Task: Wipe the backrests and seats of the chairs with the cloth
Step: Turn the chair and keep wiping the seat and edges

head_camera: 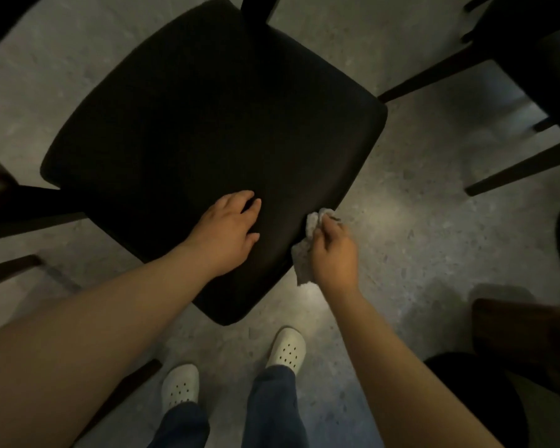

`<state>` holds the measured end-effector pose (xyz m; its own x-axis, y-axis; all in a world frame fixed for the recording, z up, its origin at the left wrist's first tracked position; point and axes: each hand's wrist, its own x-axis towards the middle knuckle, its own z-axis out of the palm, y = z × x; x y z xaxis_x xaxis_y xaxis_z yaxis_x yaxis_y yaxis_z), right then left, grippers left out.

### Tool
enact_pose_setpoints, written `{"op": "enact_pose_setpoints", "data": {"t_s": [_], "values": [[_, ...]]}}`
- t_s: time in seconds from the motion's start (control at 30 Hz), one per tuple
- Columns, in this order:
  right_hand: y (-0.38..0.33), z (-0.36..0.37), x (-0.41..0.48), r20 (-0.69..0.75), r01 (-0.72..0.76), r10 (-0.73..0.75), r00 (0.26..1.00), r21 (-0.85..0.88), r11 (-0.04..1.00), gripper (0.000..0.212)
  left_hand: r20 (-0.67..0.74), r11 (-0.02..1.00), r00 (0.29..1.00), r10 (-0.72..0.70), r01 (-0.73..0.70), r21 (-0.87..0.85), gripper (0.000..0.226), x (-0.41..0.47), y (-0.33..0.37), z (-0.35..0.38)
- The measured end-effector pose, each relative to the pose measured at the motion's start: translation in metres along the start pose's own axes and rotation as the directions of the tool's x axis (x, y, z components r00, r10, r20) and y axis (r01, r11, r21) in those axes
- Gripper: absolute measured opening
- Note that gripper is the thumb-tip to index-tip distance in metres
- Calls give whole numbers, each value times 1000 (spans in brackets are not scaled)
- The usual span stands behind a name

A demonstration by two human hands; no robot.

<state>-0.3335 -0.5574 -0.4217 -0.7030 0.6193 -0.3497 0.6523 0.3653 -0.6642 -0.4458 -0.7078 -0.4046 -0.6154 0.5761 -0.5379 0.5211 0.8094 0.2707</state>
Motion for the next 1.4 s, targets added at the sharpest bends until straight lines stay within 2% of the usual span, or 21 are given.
{"op": "enact_pose_setpoints", "data": {"t_s": [0.07,0.2,0.3,0.37,0.5,0.57,0.63,0.67,0.7,0.8,0.9,0.97,1.03,1.13,1.2,1.3,1.4], "values": [[0,15,-21,8,33,-33,999,-33,999,27,-17,1000,1000,18,-18,-22,68,-5,-2,0],[14,14,-65,182,178,-167,969,-44,983,19,-50,996,994,94,-94,10,67,-27,-8,1],[17,-1,-47,18,102,-102,995,-12,995,19,-56,996,995,84,-84,9,64,-51,-10,8],[14,-1,-24,-75,54,-58,996,-55,997,24,-58,999,997,51,-51,16,64,-64,-12,15],[11,25,-34,-39,31,-37,999,-132,991,42,-52,1000,998,-22,22,7,64,-75,-23,24],[17,40,-70,34,133,-130,991,-138,981,42,-25,1000,999,-28,28,-5,65,-76,-30,29],[22,45,-106,190,287,-258,947,-144,947,34,-25,1000,1000,-11,11,-18,64,-76,-34,31],[27,43,-115,224,338,-301,927,-146,930,32,-35,1000,999,1,-2,-26,63,-75,-36,32],[30,38,-114,199,341,-311,929,-136,930,30,-46,999,999,13,-14,-34,63,-75,-38,32],[29,25,-74,-11,184,-187,982,-134,974,22,-49,998,998,36,-39,-51,63,-77,-43,32],[23,35,-42,-113,71,-88,990,-148,986,39,-49,997,998,48,-51,-55,63,-77,-46,31],[20,53,-62,-96,120,-135,986,-149,982,40,-55,997,997,52,-55,-60,62,-77,-47,30],[25,66,-103,2,172,-172,985,-27,985,29,-56,997,997,49,-52,-50,63,-78,-46,30],[33,58,-139,165,323,-309,937,-67,944,32,-47,998,997,53,-55,-35,64,-77,-46,30],[33,40,-127,162,318,-306,938,-54,947,28,-41,998,998,54,-56,-41,64,-78,-46,29],[23,26,-74,-6,188,-190,982,-96,977,26,-38,996,997,64,-66,-57,65,-79,-49,30],[10,45,-50,-126,-13,9,992,-27,1000,40,-19,995,998,66,-67,-77,66,-80,-50,32]]}}
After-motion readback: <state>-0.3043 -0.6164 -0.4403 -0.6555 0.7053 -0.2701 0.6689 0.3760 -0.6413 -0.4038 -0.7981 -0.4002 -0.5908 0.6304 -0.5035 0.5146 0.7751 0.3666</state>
